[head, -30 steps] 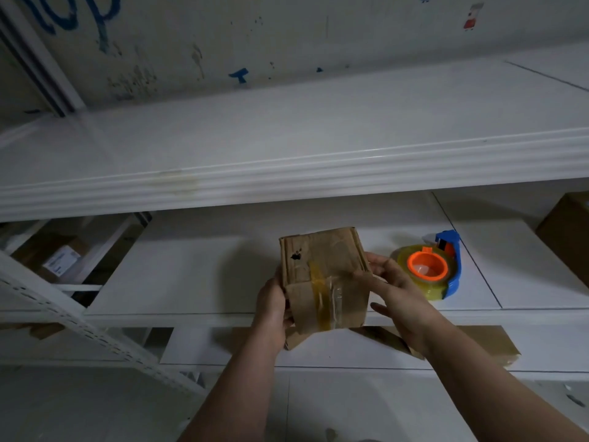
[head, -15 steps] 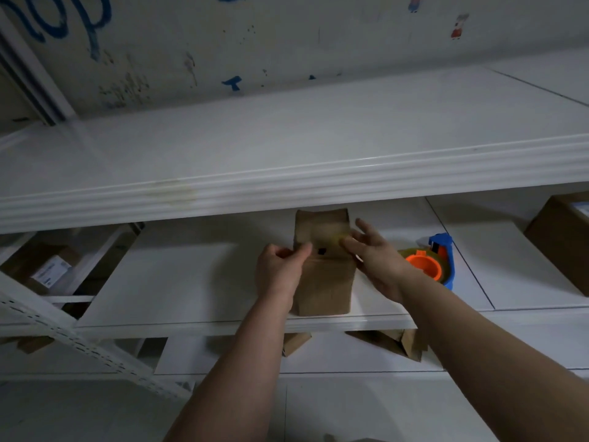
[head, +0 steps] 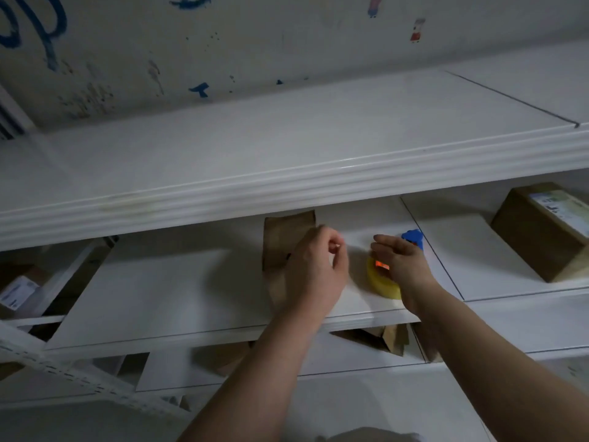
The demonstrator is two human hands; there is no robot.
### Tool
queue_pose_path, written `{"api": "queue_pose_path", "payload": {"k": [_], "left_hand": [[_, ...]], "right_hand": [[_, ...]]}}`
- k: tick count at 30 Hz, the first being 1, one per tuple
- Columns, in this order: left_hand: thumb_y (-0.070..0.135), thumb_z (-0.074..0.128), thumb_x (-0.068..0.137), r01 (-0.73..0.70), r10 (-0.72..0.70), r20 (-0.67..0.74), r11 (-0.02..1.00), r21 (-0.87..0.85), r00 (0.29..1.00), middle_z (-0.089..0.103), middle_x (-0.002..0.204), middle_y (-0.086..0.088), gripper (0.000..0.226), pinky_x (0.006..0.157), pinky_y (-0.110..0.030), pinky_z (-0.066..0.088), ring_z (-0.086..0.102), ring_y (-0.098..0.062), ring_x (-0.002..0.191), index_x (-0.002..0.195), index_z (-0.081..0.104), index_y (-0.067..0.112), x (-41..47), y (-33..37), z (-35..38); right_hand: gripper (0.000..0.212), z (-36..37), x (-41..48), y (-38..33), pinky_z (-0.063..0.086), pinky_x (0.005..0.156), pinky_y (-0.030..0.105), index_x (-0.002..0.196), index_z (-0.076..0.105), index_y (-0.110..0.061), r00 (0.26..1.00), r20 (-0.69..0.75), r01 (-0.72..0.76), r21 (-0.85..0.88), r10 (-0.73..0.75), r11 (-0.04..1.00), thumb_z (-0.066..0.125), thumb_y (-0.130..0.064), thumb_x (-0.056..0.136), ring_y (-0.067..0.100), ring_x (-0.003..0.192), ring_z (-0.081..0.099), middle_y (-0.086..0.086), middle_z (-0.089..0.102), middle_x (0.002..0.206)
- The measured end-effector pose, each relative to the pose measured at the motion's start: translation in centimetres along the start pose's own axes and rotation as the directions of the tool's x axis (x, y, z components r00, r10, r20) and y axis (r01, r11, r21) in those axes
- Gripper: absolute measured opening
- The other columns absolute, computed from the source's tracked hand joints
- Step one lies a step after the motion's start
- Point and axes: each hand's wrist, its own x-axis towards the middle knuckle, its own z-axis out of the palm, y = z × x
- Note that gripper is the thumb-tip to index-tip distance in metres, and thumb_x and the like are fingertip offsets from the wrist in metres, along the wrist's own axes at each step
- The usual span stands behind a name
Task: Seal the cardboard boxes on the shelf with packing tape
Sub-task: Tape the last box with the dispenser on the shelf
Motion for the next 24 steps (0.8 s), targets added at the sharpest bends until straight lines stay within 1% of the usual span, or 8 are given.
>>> {"api": "queue_pose_path", "payload": {"k": [2, 4, 8, 10, 13, 17, 20, 24], "left_hand": [[0.018, 0.062, 0.088, 0.027, -0.015, 0.222, 0.998, -0.05, 0.975, 0.063, 0.084, 0.008, 0.003, 0.066, -0.029, 0.053, 0.059, -0.008, 0.074, 0.088, 0.06, 0.021, 0.0, 1.7, 3.1], [0.021, 0.059, 0.09, 0.115, -0.105, 0.43, 0.993, 0.004, 0.897, 0.067, 0.097, 0.005, 0.007, 0.078, -0.034, 0.054, 0.064, -0.014, 0.089, 0.097, 0.062, 0.022, -0.1, 2.7, 6.2], [0.027, 0.055, 0.093, 0.095, -0.222, 0.601, 0.967, 0.236, 0.768, 0.062, 0.116, -0.006, 0.02, 0.08, -0.03, 0.041, 0.057, -0.025, 0.106, 0.11, 0.058, 0.016, 0.4, 4.3, 12.2], [0.029, 0.055, 0.094, 0.08, -0.273, 0.633, 0.945, 0.317, 0.724, 0.059, 0.121, -0.009, 0.031, 0.082, -0.031, 0.04, 0.055, -0.026, 0.111, 0.119, 0.052, 0.011, 0.7, 4.8, 15.5], [0.039, 0.056, 0.094, 0.1, -0.396, 0.615, 0.883, 0.459, 0.682, 0.061, 0.122, -0.01, 0.058, 0.088, -0.034, 0.047, 0.06, -0.027, 0.109, 0.139, 0.034, 0.01, 1.0, 5.0, 19.9], [0.034, 0.059, 0.093, 0.13, -0.464, 0.555, 0.834, 0.536, 0.691, 0.063, 0.124, -0.012, 0.071, 0.085, -0.036, 0.046, 0.061, -0.03, 0.11, 0.148, 0.019, 0.013, 1.2, 4.5, 22.4], [0.024, 0.06, 0.091, 0.158, -0.473, 0.515, 0.827, 0.54, 0.715, 0.065, 0.119, -0.008, 0.064, 0.079, -0.033, 0.047, 0.063, -0.028, 0.106, 0.144, 0.025, 0.018, 0.8, 4.7, 21.9], [0.024, 0.066, 0.08, 0.27, -0.463, 0.573, 0.879, 0.393, 0.676, 0.06, 0.115, 0.001, 0.063, 0.073, -0.028, 0.043, 0.061, -0.023, 0.102, 0.134, 0.034, 0.028, -0.7, 5.9, 18.0]], "right_hand": [[0.023, -2.5, 0.4, 0.2, 0.05, 0.096, 0.038, 0.116, 0.063, -0.012, 0.998, -0.055, -0.015, -0.003, 0.015, 1.0, 0.053, -0.005, 0.096, 0.023, 0.103, 0.062, 0.009, 0.065, 0.113], [0.02, -5.2, 0.6, 0.1, 0.05, 0.092, 0.039, 0.113, 0.064, -0.011, 0.995, -0.09, -0.04, -0.036, 0.036, 0.999, 0.056, -0.007, 0.094, 0.024, 0.101, 0.062, 0.012, 0.066, 0.11], [0.022, -10.8, 0.8, 0.0, 0.047, 0.095, 0.043, 0.106, 0.06, -0.015, 0.992, -0.078, -0.11, -0.097, 0.103, 0.989, 0.052, 0.0, 0.093, 0.021, 0.1, 0.061, 0.006, 0.067, 0.104], [0.024, -13.5, 1.1, 0.0, 0.046, 0.096, 0.042, 0.109, 0.06, -0.016, 0.988, -0.085, -0.141, -0.107, 0.132, 0.984, 0.05, 0.0, 0.094, 0.02, 0.099, 0.061, 0.003, 0.067, 0.101], [0.022, -17.3, 1.9, 0.0, 0.047, 0.095, 0.041, 0.109, 0.062, -0.016, 0.982, -0.103, -0.172, -0.103, 0.161, 0.98, 0.052, -0.003, 0.095, 0.021, 0.102, 0.062, 0.003, 0.068, 0.105], [0.018, -20.3, 3.0, 0.1, 0.047, 0.097, 0.043, 0.107, 0.064, -0.018, 0.976, -0.104, -0.201, -0.089, 0.192, 0.975, 0.058, -0.009, 0.093, 0.021, 0.103, 0.063, 0.006, 0.068, 0.108], [0.023, -20.5, 3.6, 0.7, 0.047, 0.096, 0.042, 0.112, 0.064, -0.016, 0.97, -0.076, -0.239, -0.118, 0.231, 0.964, 0.054, -0.005, 0.094, 0.021, 0.103, 0.064, 0.004, 0.069, 0.108], [0.029, -18.4, 3.6, 1.9, 0.047, 0.095, 0.039, 0.116, 0.062, -0.014, 0.964, -0.039, -0.265, -0.148, 0.262, 0.953, 0.051, -0.001, 0.093, 0.02, 0.102, 0.061, 0.005, 0.067, 0.11]]}}
